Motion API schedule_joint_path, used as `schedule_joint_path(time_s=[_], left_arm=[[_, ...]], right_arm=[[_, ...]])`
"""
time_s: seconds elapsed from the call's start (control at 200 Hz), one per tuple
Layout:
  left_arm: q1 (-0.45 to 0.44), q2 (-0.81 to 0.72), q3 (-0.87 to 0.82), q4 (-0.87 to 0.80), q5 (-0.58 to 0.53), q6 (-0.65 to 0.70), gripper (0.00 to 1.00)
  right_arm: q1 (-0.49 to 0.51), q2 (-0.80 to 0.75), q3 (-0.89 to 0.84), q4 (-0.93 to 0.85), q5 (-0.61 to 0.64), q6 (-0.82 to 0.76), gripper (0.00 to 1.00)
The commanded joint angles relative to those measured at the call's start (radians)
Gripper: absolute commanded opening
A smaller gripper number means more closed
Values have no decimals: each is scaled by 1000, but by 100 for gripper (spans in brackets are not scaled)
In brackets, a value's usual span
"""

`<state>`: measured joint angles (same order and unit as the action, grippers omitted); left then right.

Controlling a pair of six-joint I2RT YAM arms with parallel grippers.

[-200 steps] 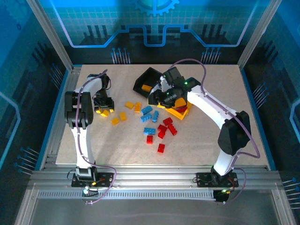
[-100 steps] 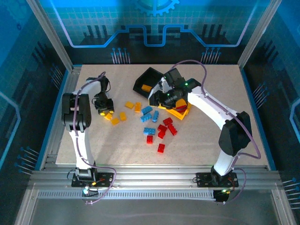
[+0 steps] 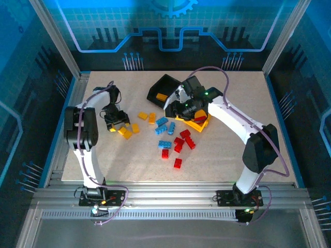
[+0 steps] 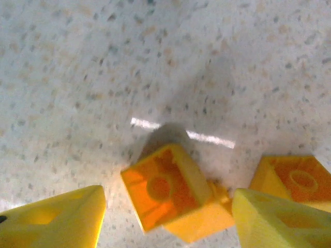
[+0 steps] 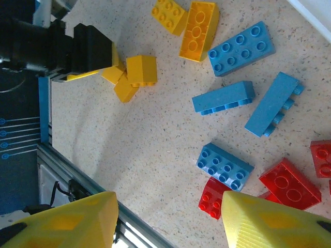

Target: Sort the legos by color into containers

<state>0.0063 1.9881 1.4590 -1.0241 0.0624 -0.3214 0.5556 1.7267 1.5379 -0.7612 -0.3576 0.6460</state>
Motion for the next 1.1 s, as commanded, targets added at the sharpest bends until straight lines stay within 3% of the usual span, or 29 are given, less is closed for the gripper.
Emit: schedule_joint_path(time_s=[0.0, 0.27, 0.44, 1.095], left_arm=[[-8, -74, -54, -18, 42, -85, 68], [-39, -104, -220, 122, 100, -242, 68], [-33, -88, -229, 178, 88, -283, 68], [19, -79, -136, 166, 63, -274, 68]], right_arm=[[0, -16, -29, 9, -36, -25, 57], [-5, -6, -57, 19, -45, -42, 58], [0, -9, -64, 9, -54, -48, 58], [10, -15, -88, 12, -38, -36, 58]])
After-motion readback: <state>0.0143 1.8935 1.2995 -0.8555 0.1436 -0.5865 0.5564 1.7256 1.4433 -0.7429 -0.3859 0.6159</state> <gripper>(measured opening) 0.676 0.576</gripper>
